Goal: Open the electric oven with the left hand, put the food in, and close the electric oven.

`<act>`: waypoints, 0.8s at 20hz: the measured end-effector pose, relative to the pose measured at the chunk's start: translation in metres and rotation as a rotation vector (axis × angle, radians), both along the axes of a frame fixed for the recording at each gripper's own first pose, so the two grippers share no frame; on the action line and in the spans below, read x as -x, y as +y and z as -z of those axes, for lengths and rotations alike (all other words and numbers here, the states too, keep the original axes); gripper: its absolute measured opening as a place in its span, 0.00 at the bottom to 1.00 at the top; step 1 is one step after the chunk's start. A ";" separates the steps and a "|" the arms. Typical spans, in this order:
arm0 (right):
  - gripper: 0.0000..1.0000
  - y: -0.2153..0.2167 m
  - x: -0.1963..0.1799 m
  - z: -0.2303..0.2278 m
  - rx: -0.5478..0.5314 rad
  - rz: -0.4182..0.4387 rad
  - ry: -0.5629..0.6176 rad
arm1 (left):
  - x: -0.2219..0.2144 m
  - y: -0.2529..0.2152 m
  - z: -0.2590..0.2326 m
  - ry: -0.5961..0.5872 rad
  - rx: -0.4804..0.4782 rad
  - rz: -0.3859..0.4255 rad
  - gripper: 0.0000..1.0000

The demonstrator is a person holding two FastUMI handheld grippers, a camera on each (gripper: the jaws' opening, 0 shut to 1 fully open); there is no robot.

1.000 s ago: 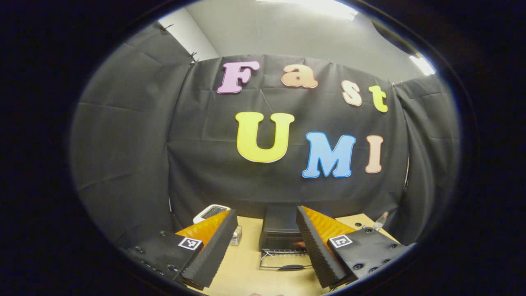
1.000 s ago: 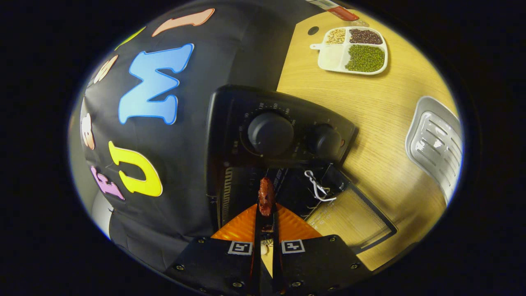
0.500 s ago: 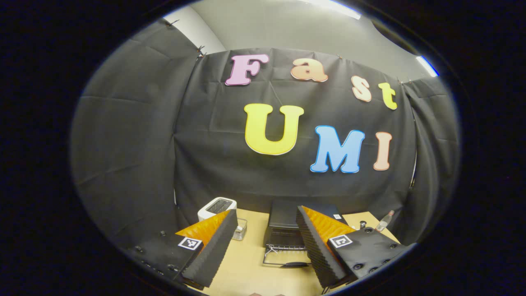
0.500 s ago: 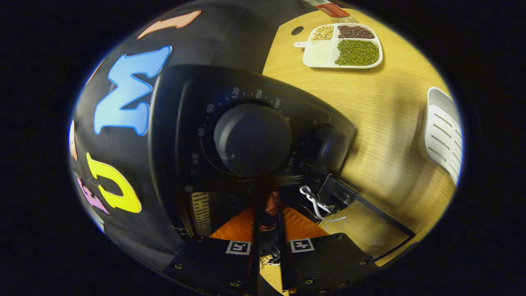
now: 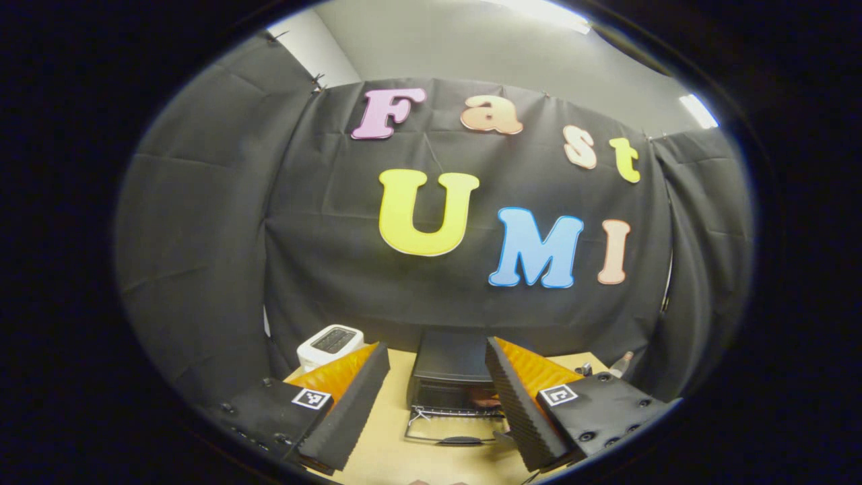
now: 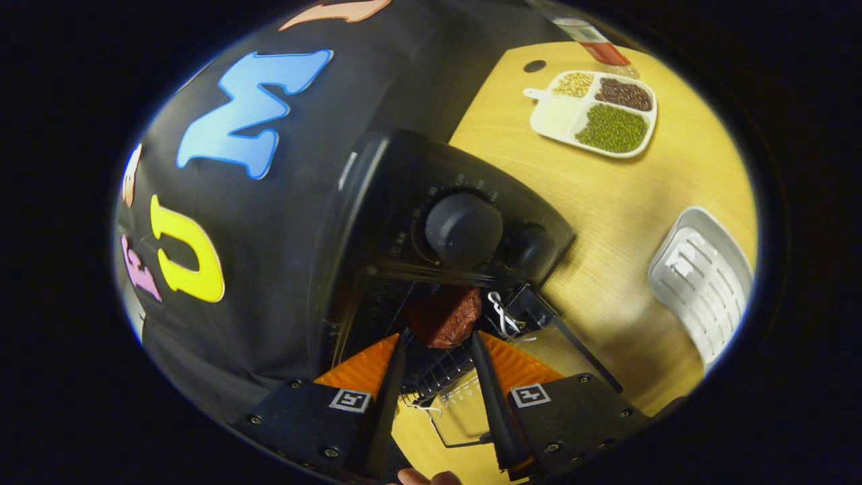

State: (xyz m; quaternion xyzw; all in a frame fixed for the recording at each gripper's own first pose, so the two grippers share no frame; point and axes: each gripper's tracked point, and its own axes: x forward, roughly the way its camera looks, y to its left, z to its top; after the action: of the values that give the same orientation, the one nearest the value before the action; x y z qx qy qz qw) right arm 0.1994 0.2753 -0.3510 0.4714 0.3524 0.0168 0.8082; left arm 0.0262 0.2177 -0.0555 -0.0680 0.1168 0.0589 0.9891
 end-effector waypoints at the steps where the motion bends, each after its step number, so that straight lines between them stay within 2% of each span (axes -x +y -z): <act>1: 0.61 -0.006 0.008 -0.007 0.042 -0.033 -0.032 | -0.002 -0.006 -0.002 -0.008 -0.006 0.008 1.00; 4: 0.61 -0.028 0.039 -0.037 0.226 -0.161 -0.138 | -0.009 -0.021 -0.002 -0.017 -0.038 0.035 1.00; 7: 0.61 -0.067 0.060 -0.075 0.463 -0.244 -0.260 | -0.017 -0.036 0.001 -0.026 -0.045 0.058 1.00; 10: 0.61 -0.093 0.084 -0.114 0.630 -0.332 -0.372 | -0.027 -0.053 0.007 -0.029 -0.039 0.080 1.00; 12: 0.60 -0.120 0.092 -0.148 0.706 -0.318 -0.442 | -0.036 -0.064 0.007 -0.045 -0.049 0.094 1.00; 16: 0.61 -0.162 0.098 -0.227 0.839 -0.182 -0.603 | -0.052 -0.088 0.004 -0.067 -0.069 0.126 1.00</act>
State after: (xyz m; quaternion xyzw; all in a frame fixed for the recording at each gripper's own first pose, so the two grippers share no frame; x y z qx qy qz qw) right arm 0.1013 0.1136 -0.1242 0.0488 0.1201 0.0792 0.9884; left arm 0.0780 0.1292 -0.0597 -0.0282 0.0856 -0.0016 0.9959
